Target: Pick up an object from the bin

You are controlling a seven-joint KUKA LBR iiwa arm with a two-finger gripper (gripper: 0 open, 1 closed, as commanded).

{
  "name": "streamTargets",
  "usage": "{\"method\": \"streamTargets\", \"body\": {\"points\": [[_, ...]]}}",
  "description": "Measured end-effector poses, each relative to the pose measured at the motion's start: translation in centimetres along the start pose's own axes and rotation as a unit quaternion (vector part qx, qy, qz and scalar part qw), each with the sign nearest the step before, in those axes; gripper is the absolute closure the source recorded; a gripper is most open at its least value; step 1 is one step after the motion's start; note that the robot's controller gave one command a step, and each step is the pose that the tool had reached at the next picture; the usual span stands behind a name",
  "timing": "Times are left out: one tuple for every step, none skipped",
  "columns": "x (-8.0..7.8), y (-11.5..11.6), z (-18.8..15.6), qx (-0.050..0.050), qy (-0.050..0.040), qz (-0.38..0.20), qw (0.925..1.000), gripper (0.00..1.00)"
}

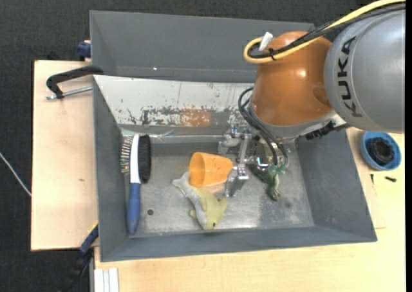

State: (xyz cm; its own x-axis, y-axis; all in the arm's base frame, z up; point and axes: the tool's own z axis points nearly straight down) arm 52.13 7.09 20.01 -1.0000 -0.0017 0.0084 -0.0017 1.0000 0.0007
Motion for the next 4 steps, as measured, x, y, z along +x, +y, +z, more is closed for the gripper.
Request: {"method": "streamTargets", "body": {"points": [[-2.7, 3.3, 9.3, -0.001, -0.0015, 0.016, 0.9999, 0.00], [-2.5, 1.8, 12.5, -0.003, -0.0059, 0.086, 0.9963, 0.00], [-2.5, 1.8, 12.3, -0.004, -0.0070, 0.085, 0.9963, 1.00], [-4.1, 3.2, -2.1, -0.001, -0.0115, 0.000, 0.9999, 1.00]]}}
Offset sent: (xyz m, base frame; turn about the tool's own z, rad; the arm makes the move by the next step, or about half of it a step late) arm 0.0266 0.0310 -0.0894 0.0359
